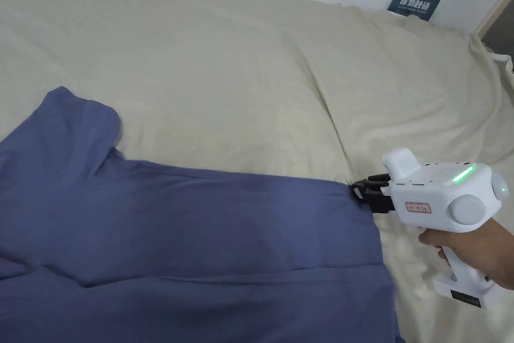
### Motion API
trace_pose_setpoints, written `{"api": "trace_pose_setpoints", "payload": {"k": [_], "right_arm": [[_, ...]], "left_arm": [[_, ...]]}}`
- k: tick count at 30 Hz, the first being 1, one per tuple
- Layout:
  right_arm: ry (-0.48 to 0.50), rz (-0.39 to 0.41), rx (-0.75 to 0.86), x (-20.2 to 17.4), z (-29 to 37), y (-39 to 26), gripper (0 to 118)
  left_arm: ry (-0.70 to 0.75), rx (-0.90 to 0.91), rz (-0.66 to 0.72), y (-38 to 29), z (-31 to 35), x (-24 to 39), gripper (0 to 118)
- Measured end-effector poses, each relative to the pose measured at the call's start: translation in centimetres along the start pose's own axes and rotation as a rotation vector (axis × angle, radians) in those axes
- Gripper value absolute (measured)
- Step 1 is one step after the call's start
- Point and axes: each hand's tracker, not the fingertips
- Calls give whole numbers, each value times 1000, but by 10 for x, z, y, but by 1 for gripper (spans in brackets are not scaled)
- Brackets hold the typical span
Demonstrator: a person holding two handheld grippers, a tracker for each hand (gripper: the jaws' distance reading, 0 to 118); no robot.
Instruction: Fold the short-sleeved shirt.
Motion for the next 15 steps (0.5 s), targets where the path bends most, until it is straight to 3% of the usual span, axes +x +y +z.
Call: {"api": "trace_pose_setpoints", "payload": {"k": [4, 7, 15], "right_arm": [[-44, 68, 54, 3, 7, -2, 3], [-45, 47, 69, -4, 21, 2, 3], [-74, 93, 158, -7, 43, 3, 3]], "left_arm": [[23, -6, 2, 0, 0, -5, 0], [33, -1, 0, 0, 3, -4, 0], [47, -11, 11, -2, 4, -20, 0]]}}
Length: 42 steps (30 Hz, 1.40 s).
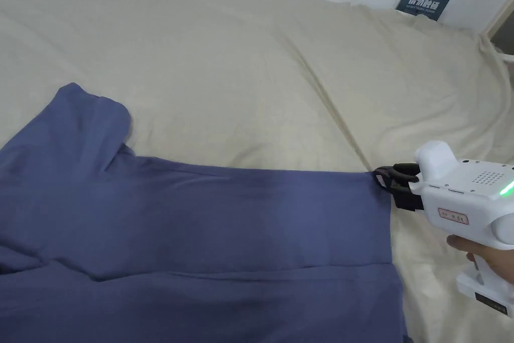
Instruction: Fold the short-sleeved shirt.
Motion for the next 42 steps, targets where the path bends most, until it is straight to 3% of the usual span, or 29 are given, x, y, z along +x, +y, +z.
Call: {"api": "trace_pose_setpoints", "payload": {"k": [10, 12, 20, 29, 30, 31, 32, 33, 37, 42], "right_arm": [[-12, 111, 62, -16, 15, 6, 3], [12, 76, 19, -16, 16, 9, 3], [24, 57, 72, -26, 23, 18, 2], [23, 25, 40, -27, 9, 6, 2], [22, 21, 35, -27, 8, 5, 2], [20, 19, 31, -27, 8, 5, 2], [16, 19, 28, -28, 7, 5, 2], [19, 16, 25, -29, 7, 6, 2], [15, 8, 20, -26, 4, 6, 2], [7, -3, 17, -23, 2, 7, 2]], "left_arm": [[-2, -20, 0, -1, -1, 0, 0], [-4, -23, -1, -2, -2, 0, 0], [6, -14, -9, 16, -12, -13, 0], [-59, -69, -22, 68, -87, -50, 0], [-104, -93, -12, 73, -97, -50, 7], [-121, -115, -10, 78, -105, -51, 32], [-118, -132, -17, 83, -115, -49, 65], [-130, -128, -4, 88, -122, -47, 77], [-172, -192, 33, 96, -148, -32, 77], [-102, -268, -2, 90, -183, -27, 77]]}}
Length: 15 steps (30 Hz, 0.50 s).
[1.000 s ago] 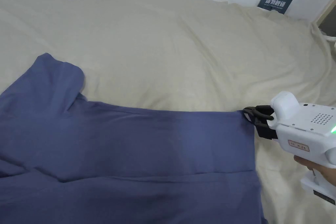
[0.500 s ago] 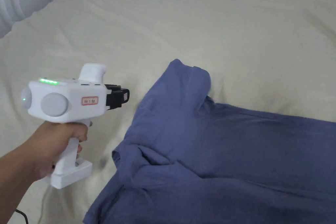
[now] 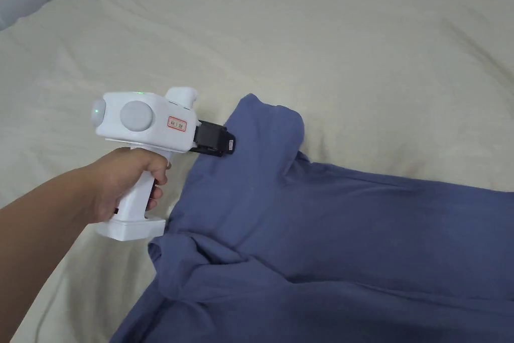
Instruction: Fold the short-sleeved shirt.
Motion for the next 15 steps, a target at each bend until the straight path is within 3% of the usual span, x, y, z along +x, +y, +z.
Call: {"api": "trace_pose_setpoints", "payload": {"k": [5, 7, 8, 15], "right_arm": [[4, -4, -2, 0, -2, 0, 2], [4, -11, 0, 0, -5, -1, 2], [4, -14, 0, 0, -5, -1, 2], [6, -14, 0, -7, -5, 3, 2]], "left_arm": [[41, 2, -6, 3, 15, 15, 69], [84, 6, -93, -3, 13, 26, 20], [93, 2, -129, -6, 13, 31, 9], [19, 41, -151, -13, 23, 43, 2]]}}
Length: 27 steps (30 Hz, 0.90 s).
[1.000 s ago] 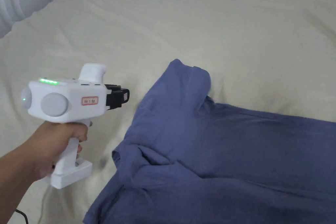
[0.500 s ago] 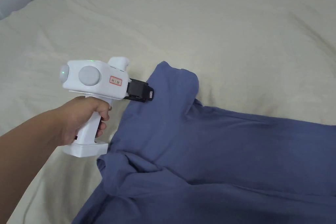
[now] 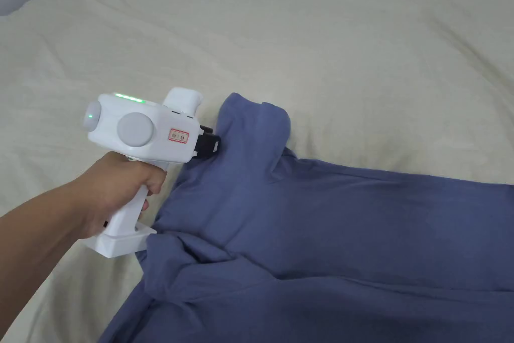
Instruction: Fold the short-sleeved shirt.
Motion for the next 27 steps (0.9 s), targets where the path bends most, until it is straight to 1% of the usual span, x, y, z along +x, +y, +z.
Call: {"api": "trace_pose_setpoints", "payload": {"k": [2, 4, 7, 9, 13, 15, 18, 20, 23, 27], "right_arm": [[1, -7, 4, 2, 3, 1, 2], [3, -15, 16, 3, 6, 2, 2], [27, -54, 37, 7, 13, 3, 2], [60, -93, 58, 12, 18, 1, 2], [81, -138, 77, 16, 30, 0, 2], [76, -139, 82, 17, 36, -2, 2], [89, -174, 108, 20, 48, -4, 2], [84, -179, 118, 13, 58, 0, 2], [89, -186, 128, 12, 69, -3, 1], [86, -201, 146, 9, 84, -9, 1]], "left_arm": [[-42, 35, 61, 1, 6, -6, 2], [-78, 68, 78, 2, 17, -6, 2], [-99, 81, 89, 0, 28, -11, 1], [-126, 97, 103, -3, 38, -12, 1], [-142, 110, 116, -10, 55, -11, 1], [-152, 117, 124, -15, 64, -13, 1], [-171, 151, 132, -21, 81, -13, 1], [-175, 165, 140, -25, 92, -11, 1], [-176, 184, 135, -33, 108, -7, 1], [-196, 237, 159, -40, 138, 11, 1]]}}
